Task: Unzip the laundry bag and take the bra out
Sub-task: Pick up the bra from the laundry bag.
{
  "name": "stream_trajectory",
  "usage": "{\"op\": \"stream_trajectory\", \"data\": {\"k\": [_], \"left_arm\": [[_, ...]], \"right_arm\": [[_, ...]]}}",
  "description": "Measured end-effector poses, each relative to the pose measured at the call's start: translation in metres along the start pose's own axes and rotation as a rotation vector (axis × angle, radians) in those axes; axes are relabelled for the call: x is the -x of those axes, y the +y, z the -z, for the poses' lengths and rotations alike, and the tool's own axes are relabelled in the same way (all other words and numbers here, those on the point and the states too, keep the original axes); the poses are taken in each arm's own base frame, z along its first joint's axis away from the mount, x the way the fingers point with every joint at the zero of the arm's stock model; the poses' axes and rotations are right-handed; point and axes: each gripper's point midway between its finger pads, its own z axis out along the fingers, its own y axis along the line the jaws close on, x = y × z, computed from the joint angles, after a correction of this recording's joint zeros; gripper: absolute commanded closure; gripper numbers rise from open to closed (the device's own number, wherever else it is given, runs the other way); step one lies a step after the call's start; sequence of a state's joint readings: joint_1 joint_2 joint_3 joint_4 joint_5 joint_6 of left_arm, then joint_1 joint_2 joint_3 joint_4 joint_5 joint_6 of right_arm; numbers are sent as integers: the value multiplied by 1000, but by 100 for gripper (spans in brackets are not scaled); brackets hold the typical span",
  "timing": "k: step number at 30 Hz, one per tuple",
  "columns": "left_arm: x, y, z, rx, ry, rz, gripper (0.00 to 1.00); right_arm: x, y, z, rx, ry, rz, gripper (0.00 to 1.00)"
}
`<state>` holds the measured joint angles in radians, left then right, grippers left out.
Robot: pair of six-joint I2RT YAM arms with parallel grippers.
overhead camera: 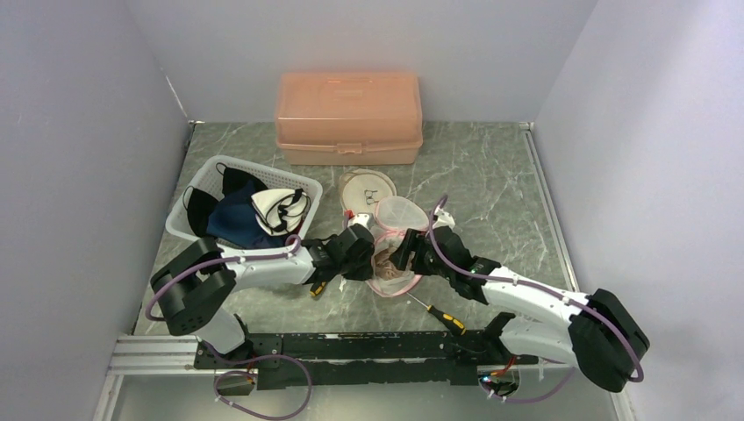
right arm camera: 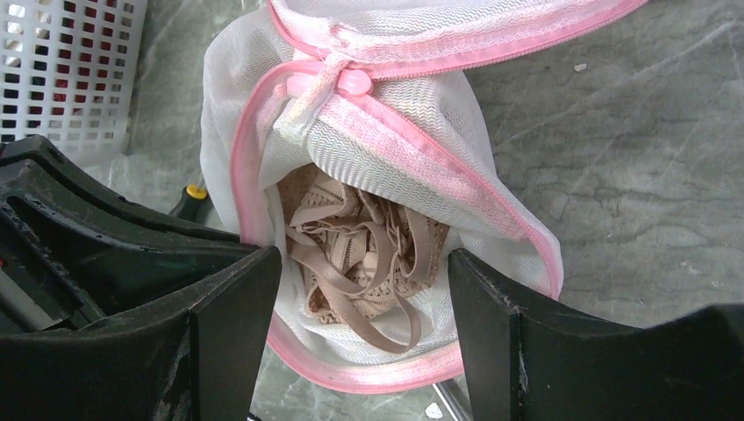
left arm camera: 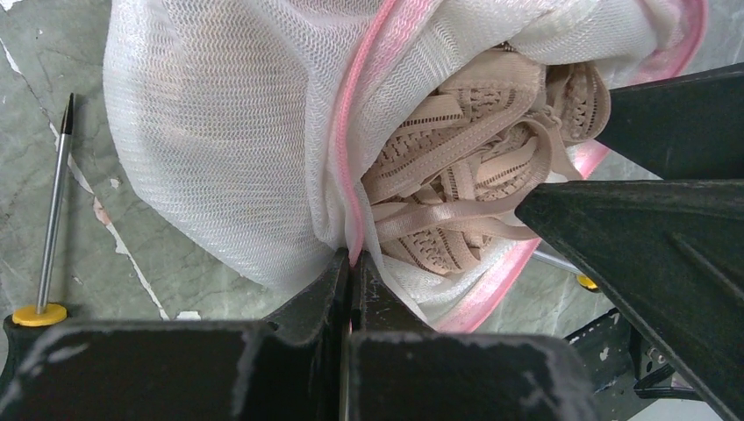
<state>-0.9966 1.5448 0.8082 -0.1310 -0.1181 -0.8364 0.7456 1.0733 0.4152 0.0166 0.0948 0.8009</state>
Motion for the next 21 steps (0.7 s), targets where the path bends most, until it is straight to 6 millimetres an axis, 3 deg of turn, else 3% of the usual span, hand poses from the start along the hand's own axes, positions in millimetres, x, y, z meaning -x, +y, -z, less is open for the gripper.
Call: {"op": "stream_trajectory", "data": {"k": [7, 16, 21], "left_arm": [[-3, 2, -4, 12, 12, -2, 97], [-2, 1, -5, 12, 13, -2, 97], [-4, 3, -8, 19, 20, -3, 97]], "right_arm": [[-4, -3, -8, 0, 14, -7, 26], [-16, -30, -17, -56, 39, -33, 26], [-11, -27, -13, -33, 21, -40, 26]]}}
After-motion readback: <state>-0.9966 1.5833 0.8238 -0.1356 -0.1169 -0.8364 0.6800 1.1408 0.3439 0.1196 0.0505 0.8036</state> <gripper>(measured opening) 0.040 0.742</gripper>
